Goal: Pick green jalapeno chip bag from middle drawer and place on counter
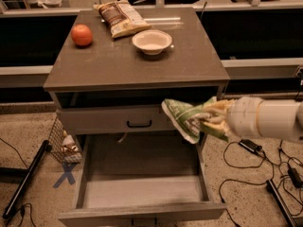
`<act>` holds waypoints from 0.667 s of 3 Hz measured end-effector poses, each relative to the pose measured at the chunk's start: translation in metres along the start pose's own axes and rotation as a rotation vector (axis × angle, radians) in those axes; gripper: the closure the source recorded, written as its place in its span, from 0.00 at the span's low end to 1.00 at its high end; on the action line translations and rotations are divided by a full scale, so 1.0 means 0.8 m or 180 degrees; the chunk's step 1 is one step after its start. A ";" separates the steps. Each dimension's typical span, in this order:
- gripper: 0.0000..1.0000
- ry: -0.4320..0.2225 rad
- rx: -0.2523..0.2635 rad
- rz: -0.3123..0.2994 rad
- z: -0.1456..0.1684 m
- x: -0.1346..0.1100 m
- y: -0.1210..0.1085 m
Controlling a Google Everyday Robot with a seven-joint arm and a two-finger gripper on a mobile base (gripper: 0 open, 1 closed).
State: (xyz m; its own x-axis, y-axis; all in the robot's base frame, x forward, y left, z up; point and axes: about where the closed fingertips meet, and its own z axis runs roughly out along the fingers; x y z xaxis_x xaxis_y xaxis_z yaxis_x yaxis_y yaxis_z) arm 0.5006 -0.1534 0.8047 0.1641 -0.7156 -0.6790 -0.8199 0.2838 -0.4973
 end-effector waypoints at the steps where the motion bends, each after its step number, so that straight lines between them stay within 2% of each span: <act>1: 1.00 0.0156 0.0069 -0.0358 -0.031 -0.056 -0.055; 2: 1.00 0.0336 0.0082 -0.0667 -0.037 -0.107 -0.102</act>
Offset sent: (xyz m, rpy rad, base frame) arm 0.0710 0.0477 0.1751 -0.3282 -0.1814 0.0841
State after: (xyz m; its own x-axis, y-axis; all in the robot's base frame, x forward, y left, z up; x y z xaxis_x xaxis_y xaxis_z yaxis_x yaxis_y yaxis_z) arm 0.5375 -0.1343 0.9191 0.2698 -0.8229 -0.5000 -0.7594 0.1375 -0.6360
